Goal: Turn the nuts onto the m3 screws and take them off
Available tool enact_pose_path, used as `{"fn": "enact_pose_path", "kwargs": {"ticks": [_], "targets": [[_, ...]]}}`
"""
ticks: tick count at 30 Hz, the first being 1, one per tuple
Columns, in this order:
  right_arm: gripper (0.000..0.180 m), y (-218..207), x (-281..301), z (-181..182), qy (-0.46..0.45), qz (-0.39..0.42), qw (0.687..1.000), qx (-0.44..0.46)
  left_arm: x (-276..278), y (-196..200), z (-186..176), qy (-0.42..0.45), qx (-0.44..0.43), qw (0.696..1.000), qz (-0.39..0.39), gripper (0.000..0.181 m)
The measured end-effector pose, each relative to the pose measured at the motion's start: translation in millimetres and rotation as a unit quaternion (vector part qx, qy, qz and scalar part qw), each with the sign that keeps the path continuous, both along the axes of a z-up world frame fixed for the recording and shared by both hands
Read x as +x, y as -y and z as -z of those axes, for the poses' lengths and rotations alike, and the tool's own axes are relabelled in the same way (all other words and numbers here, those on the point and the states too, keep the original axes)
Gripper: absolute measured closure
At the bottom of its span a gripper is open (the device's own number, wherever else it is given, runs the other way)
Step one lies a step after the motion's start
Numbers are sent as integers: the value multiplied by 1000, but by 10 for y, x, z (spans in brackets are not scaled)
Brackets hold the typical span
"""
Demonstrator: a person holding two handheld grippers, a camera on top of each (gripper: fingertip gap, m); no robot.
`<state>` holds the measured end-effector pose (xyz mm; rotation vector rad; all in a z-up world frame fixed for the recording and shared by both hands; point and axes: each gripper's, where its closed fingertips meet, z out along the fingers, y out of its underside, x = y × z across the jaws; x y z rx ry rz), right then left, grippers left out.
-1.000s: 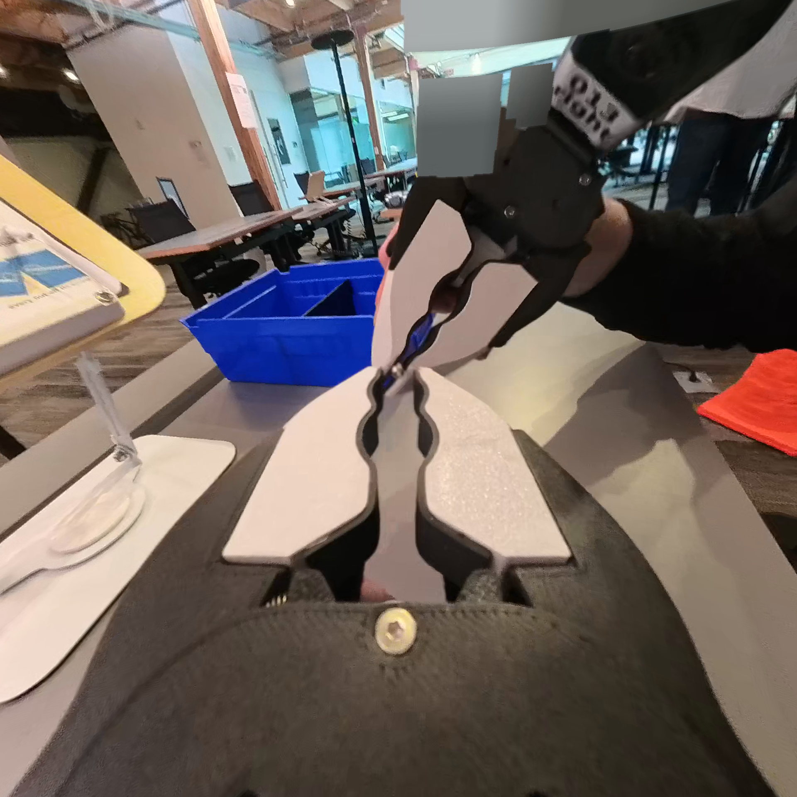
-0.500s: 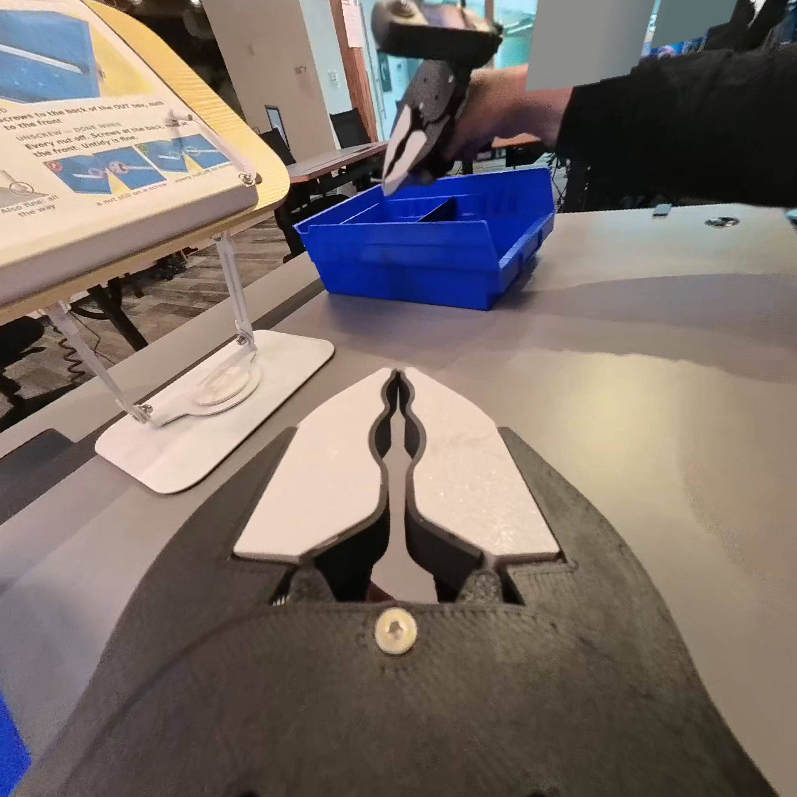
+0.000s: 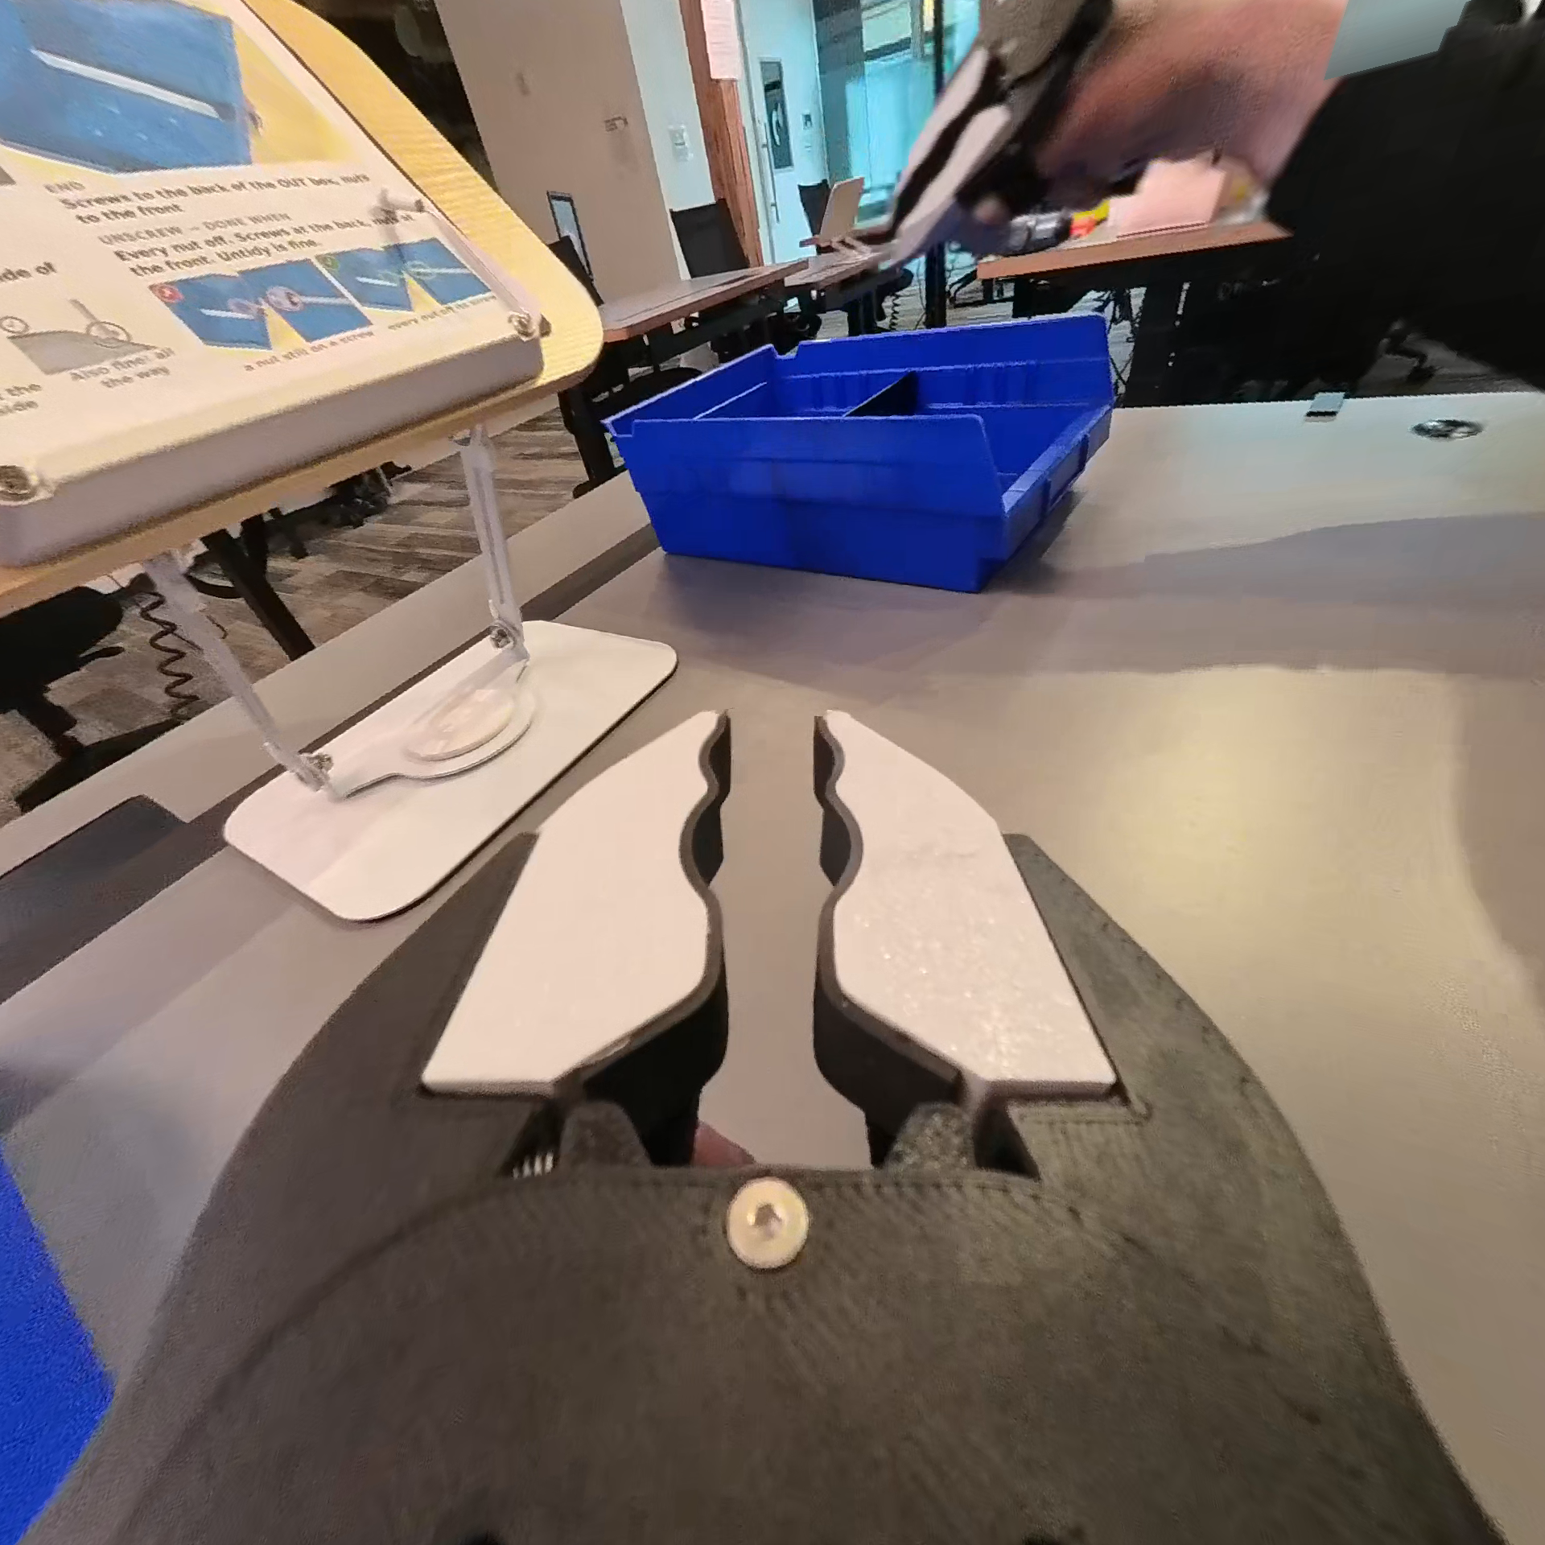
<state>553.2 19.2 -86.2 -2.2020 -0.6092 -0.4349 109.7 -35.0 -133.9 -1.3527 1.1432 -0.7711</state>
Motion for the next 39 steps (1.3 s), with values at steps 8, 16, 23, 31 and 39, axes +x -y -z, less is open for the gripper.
{"fn": "enact_pose_path", "kwargs": {"ticks": [8, 16, 23, 31, 39], "targets": [[121, 831, 110, 567, -99, 76, 991, -41, -555, -173, -198, 15, 14, 994, -106, 154], [171, 833, 271, 1093, -165, 143, 972, -91, -1175, -362, -278, -17, 39, 973, -225, 149], [174, 823, 271, 1088, -191, 133, 970, -71, -2741, -952, -745, -55, 77, 883, -460, 112], [175, 865, 246, 1088, -190, 129, 970, -75, -3670, -1778, 205, -74, -151, 858, -486, 96], [175, 893, 169, 1086, -197, 117, 971, -75, -3459, -2012, 420, -35, -192, 879, -436, 176]]}}
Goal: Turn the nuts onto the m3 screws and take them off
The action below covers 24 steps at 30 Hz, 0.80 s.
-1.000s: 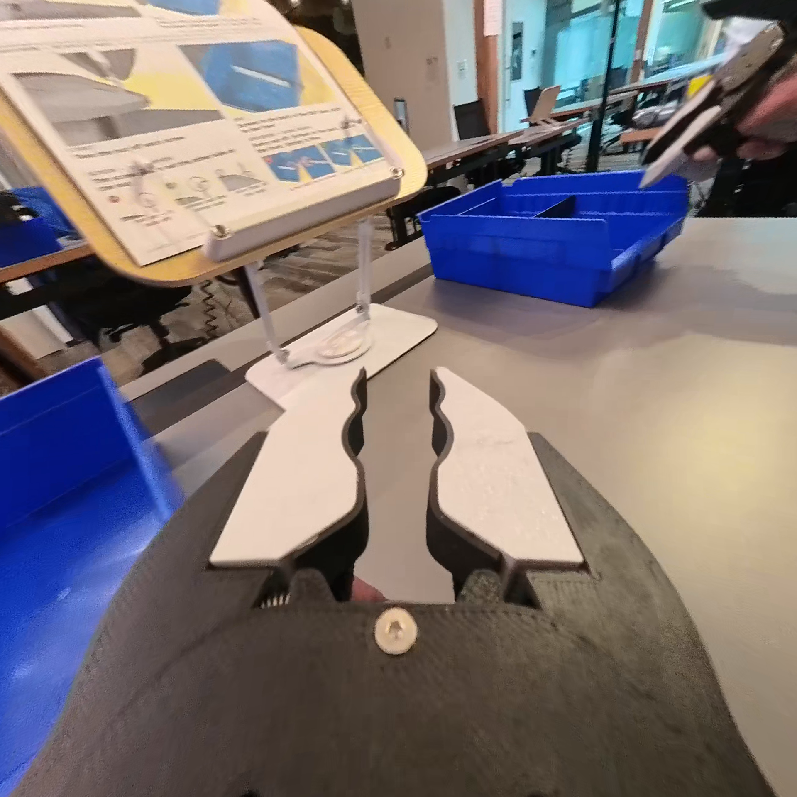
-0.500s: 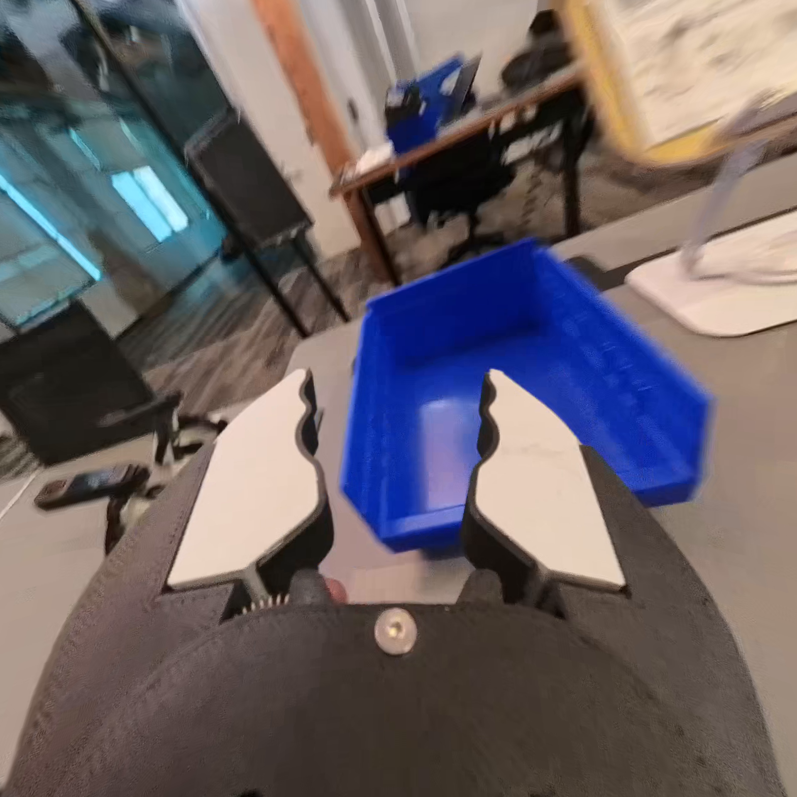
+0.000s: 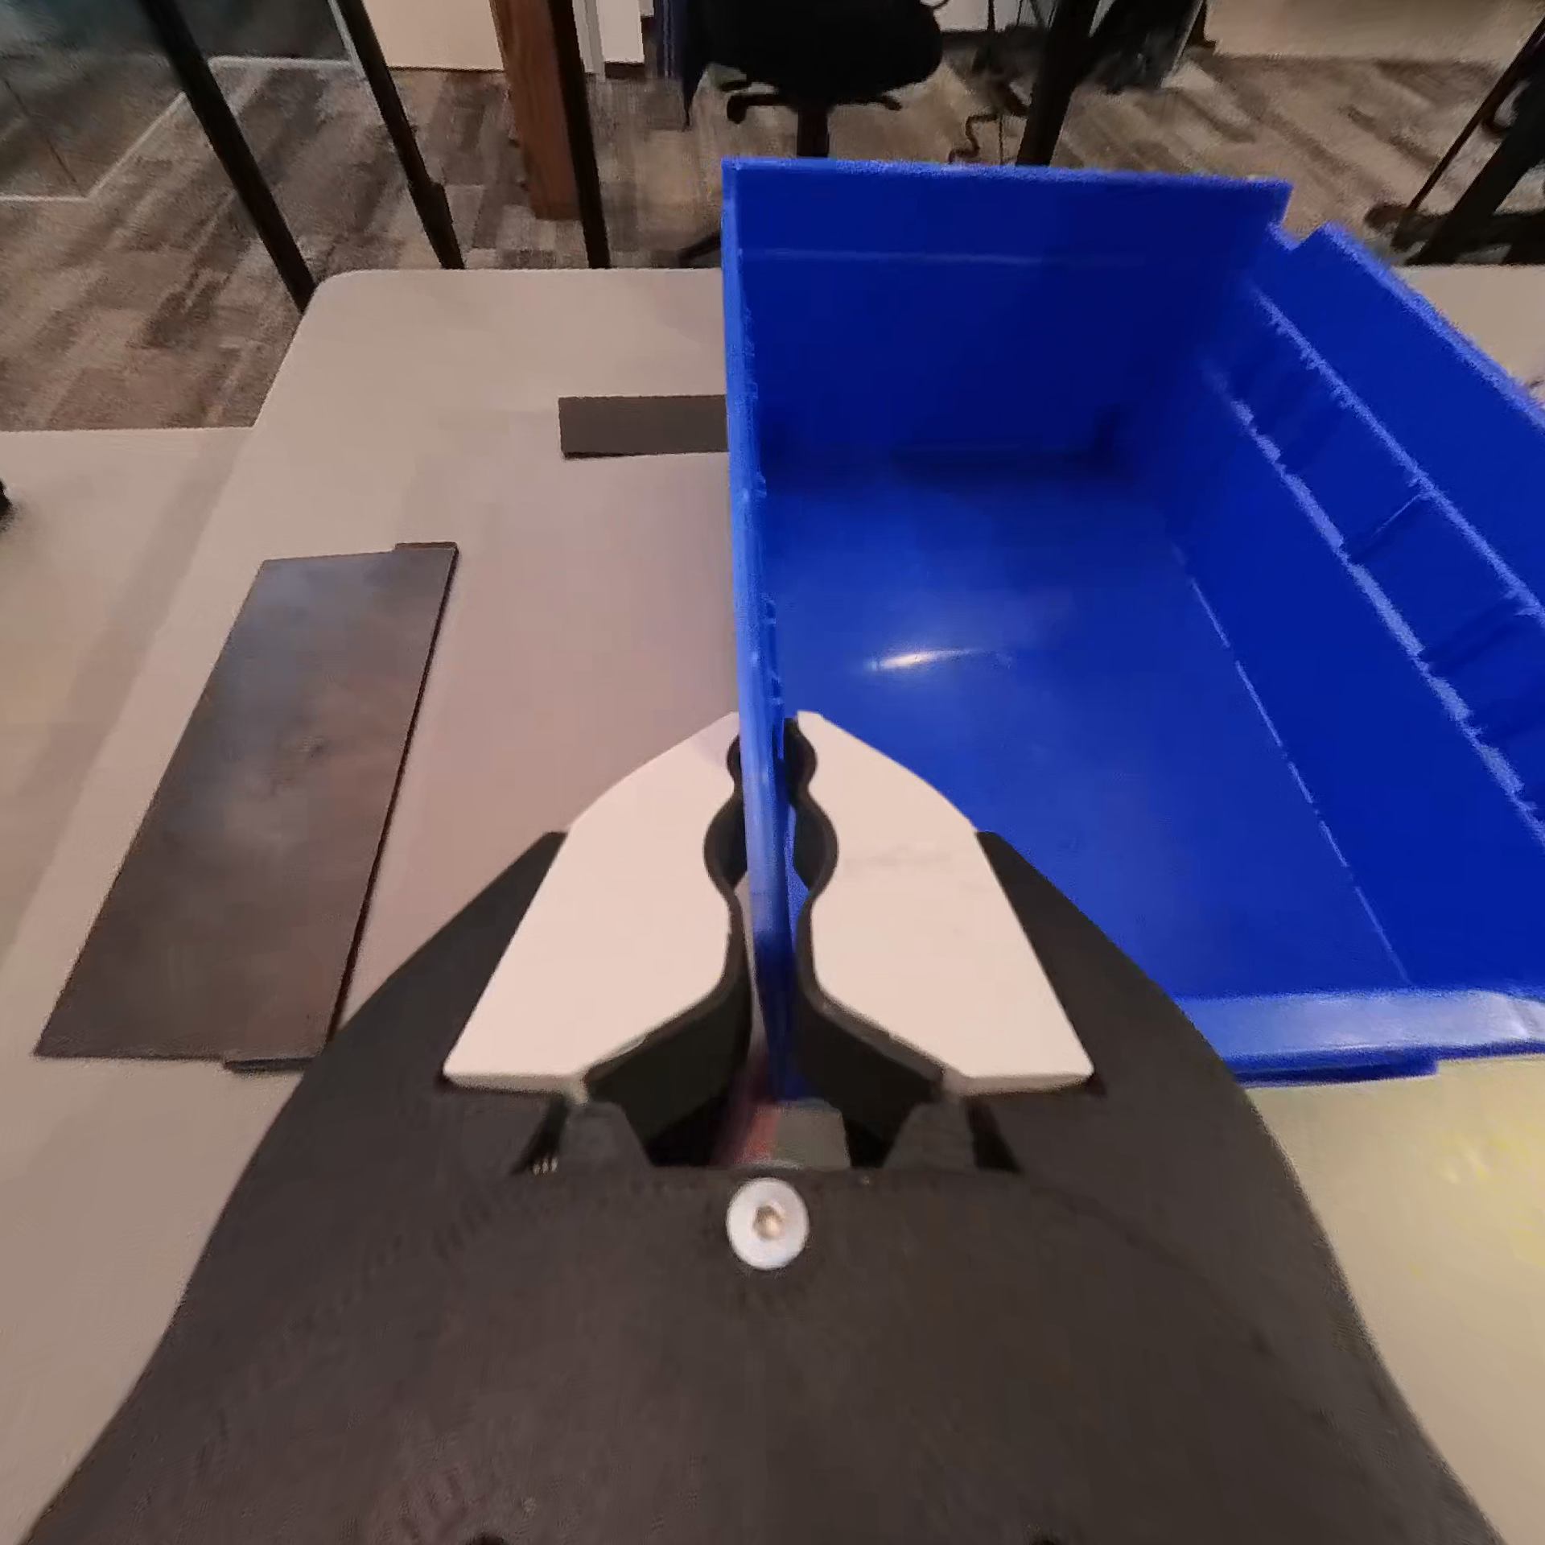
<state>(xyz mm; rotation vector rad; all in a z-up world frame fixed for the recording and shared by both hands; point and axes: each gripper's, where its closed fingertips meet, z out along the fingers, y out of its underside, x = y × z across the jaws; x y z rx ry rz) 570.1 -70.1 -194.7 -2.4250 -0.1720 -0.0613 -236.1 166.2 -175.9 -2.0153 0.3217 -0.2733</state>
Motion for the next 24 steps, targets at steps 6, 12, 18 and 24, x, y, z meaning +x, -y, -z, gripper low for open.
{"fn": "enact_pose_path", "kwargs": {"ticks": [6, 12, 18, 24], "targets": [[175, 245, -210, -14, -12, -22, 1000, -3, -60, 195, -128, -10, 33, 999, -1, 178], [175, 744, -649, -9, -18, -47, 999, -10, -219, 717, -383, 1, 72, 997, -19, 178], [175, 1164, -1378, -13, -29, -80, 996, -13, -442, 1301, -749, 27, 100, 994, -45, 178], [175, 1036, -2416, -49, -38, -128, 991, -19, -684, 1712, -1069, 14, 125, 990, -69, 178]]}}
